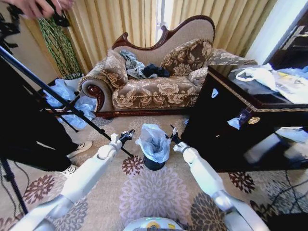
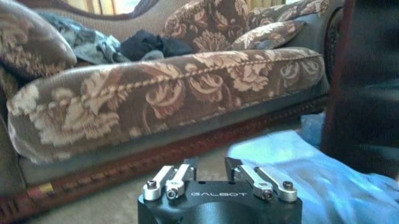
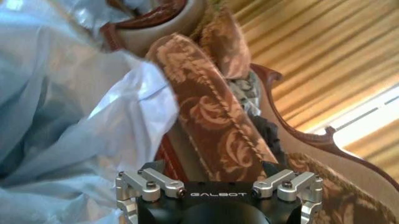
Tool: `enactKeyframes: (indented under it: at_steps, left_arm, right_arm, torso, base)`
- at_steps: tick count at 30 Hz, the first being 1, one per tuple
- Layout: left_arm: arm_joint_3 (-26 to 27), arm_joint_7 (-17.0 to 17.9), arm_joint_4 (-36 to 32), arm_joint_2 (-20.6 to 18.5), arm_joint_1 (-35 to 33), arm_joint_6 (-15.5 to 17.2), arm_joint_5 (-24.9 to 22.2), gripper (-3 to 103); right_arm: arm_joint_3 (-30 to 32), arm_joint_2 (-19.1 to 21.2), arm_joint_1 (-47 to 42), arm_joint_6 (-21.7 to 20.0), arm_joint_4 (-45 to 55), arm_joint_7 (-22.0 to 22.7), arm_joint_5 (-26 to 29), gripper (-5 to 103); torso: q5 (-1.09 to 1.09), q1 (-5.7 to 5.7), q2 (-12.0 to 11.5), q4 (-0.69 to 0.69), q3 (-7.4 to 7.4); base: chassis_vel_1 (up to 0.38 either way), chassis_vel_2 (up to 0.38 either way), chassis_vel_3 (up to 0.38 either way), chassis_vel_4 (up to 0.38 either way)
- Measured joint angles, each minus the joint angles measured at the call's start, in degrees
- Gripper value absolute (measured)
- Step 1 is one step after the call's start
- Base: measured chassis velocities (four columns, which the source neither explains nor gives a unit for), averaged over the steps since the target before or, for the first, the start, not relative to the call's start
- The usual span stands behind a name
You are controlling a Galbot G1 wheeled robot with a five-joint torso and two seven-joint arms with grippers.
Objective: Place a garbage bag over the trash bin.
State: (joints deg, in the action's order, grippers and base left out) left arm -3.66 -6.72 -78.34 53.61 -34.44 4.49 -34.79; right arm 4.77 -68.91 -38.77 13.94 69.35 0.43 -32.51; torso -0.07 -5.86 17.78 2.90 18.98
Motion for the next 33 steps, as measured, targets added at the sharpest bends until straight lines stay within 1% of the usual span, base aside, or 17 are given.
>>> enactKeyframes:
  at_steps: [1, 4, 6, 9, 14, 17, 18, 19, 23, 24, 25, 26, 27, 28, 30, 31, 33]
  left_arm:
    - [0.0, 0.0, 0.0, 0.0, 0.0, 0.0, 0.0, 31]
    - [-3.0, -0.7, 7.4, 3.1, 6.1, -1.7, 0.3, 47]
    - [-3.2, -0.8, 8.0, 3.5, 6.5, -1.8, 0.3, 47]
    - [-6.3, -2.4, 15.6, 7.5, 11.2, -3.4, 0.0, 64]
    - [-8.8, -4.1, 18.7, 9.1, 13.6, -4.6, 0.4, 75]
    - [-10.8, -6.3, 16.4, 8.8, 14.8, -3.1, -3.0, 90]
    - [-10.8, -6.3, 16.4, 8.8, 14.8, -3.1, -3.0, 90]
    - [-11.5, -6.9, 15.6, 8.9, 15.2, -2.0, -5.0, 94]
    - [-12.0, -6.0, 13.3, 9.5, 15.5, 1.7, -8.9, 80]
    - [-12.4, -4.0, 11.8, 9.8, 15.6, 4.7, -11.1, 74]
    - [-12.8, -3.0, 11.6, 10.2, 15.8, 6.1, -12.1, 68]
    - [-12.8, -3.0, 11.6, 10.2, 15.8, 6.1, -12.1, 68]
    - [-13.3, -1.8, 11.9, 10.9, 16.0, 7.5, -12.8, 68]
    - [-13.9, -0.8, 12.9, 11.9, 16.4, 9.1, -13.4, 63]
    - [-14.1, 0.2, 14.4, 13.4, 16.6, 10.7, -14.3, 52]
    - [-14.1, 0.2, 14.4, 13.4, 16.6, 10.7, -14.3, 52]
    - [-14.2, 0.3, 15.6, 14.8, 16.6, 11.8, -14.8, 42]
  right_arm:
    - [0.0, 0.0, 0.0, 0.0, 0.0, 0.0, 0.0, 100]
    - [1.2, 4.3, -6.4, -5.0, 9.9, -2.9, 9.8, 100]
    - [1.5, 4.6, -7.1, -5.6, 10.8, -3.2, 10.8, 100]
    - [3.0, 6.7, -12.3, -9.5, 16.9, -4.3, 18.4, 100]
    - [3.5, 7.4, -15.0, -9.9, 18.6, -4.3, 20.0, 100]
    - [4.2, 7.4, -17.4, -10.3, 19.9, -4.3, 21.9, 100]
    - [4.2, 7.4, -17.4, -10.3, 19.9, -4.3, 21.9, 100]
    - [4.6, 7.2, -18.0, -10.4, 20.3, -4.2, 22.0, 100]
    - [5.3, 7.3, -19.2, -10.4, 21.2, -3.9, 22.3, 100]
    - [5.6, 7.7, -19.5, -10.4, 21.5, -3.9, 22.6, 100]
    - [5.9, 7.8, -19.6, -10.4, 21.5, -3.9, 22.6, 100]
    - [5.9, 7.8, -19.6, -10.4, 21.5, -3.9, 22.6, 100]
    - [6.2, 7.9, -19.8, -10.3, 21.6, -3.8, 22.6, 100]
    - [6.5, 8.0, -20.0, -10.3, 21.7, -3.8, 22.6, 100]
    - [7.0, 8.3, -20.8, -10.2, 22.4, -3.7, 22.7, 100]
    - [7.0, 8.3, -20.8, -10.2, 22.4, -3.7, 22.7, 100]
    - [7.4, 8.6, -21.8, -10.0, 23.6, -3.7, 23.0, 100]
  torso:
    - [0.00, 0.00, 0.0, 0.00, 0.00]
    - [-0.01, -0.01, 0.0, 0.05, 0.00]
    - [-0.02, -0.01, 0.0, 0.05, 0.01]
    - [-0.03, -0.01, 0.0, 0.02, 0.01]
    - [-0.03, -0.01, 0.0, 0.03, 0.01]
    - [-0.01, -0.01, 0.0, 0.01, 0.01]
    - [-0.01, -0.01, 0.0, 0.01, 0.01]
    - [-0.02, -0.01, 0.0, 0.00, 0.00]
    - [-0.03, -0.01, 0.0, 0.01, 0.01]
    - [-0.01, -0.01, 0.0, 0.01, 0.01]
    - [0.00, 0.00, 0.0, 0.01, 0.00]
    - [0.00, 0.00, 0.0, 0.01, 0.00]
    - [-0.01, 0.00, 0.0, 0.00, 0.00]
    - [-0.03, -0.01, 0.0, 0.01, 0.01]
    - [-0.02, -0.01, 0.0, 0.01, 0.01]
    - [-0.02, -0.01, 0.0, 0.01, 0.01]
    - [-0.02, -0.01, 0.0, 0.02, 0.01]
  base:
    - [0.000, 0.000, 0.000, 0.000]
    - [0.000, 0.000, 0.000, 0.000]
    - [0.000, 0.000, 0.000, 0.000]
    - [0.000, 0.000, 0.000, 0.000]
    - [0.000, 0.000, 0.000, 0.000]
    - [0.000, 0.000, 0.000, 0.000]
    - [0.000, 0.000, 0.000, 0.000]
    - [0.000, 0.000, 0.000, 0.000]
    - [0.000, 0.000, 0.000, 0.000]
    - [0.000, 0.000, 0.000, 0.000]
    - [0.000, 0.000, 0.000, 0.000]
    - [0.000, 0.000, 0.000, 0.000]
    - [0.000, 0.000, 0.000, 0.000]
    - [0.000, 0.000, 0.000, 0.000]
    - [0.000, 0.000, 0.000, 0.000]
    - [0.000, 0.000, 0.000, 0.000]
    - [0.000, 0.000, 0.000, 0.000]
